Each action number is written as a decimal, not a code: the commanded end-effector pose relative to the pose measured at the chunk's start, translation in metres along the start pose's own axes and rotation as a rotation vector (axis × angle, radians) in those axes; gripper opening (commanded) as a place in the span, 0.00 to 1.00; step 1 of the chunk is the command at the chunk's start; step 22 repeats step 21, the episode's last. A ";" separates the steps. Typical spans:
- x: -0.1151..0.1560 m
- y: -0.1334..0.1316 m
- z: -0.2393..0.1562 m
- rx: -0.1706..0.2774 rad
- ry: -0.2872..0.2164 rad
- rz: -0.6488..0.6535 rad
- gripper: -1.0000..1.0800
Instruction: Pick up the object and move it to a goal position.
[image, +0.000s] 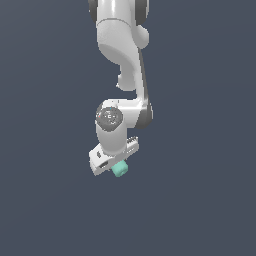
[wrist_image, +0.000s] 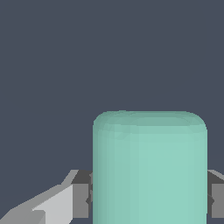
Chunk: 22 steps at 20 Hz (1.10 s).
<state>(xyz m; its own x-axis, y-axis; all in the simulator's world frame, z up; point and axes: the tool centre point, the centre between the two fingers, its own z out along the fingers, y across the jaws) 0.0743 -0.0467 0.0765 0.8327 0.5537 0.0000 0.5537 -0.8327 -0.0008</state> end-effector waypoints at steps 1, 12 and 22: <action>-0.008 0.025 -0.010 0.000 0.000 0.000 0.00; -0.031 0.102 -0.038 0.000 0.000 0.000 0.00; -0.034 0.117 -0.043 -0.001 0.000 0.000 0.00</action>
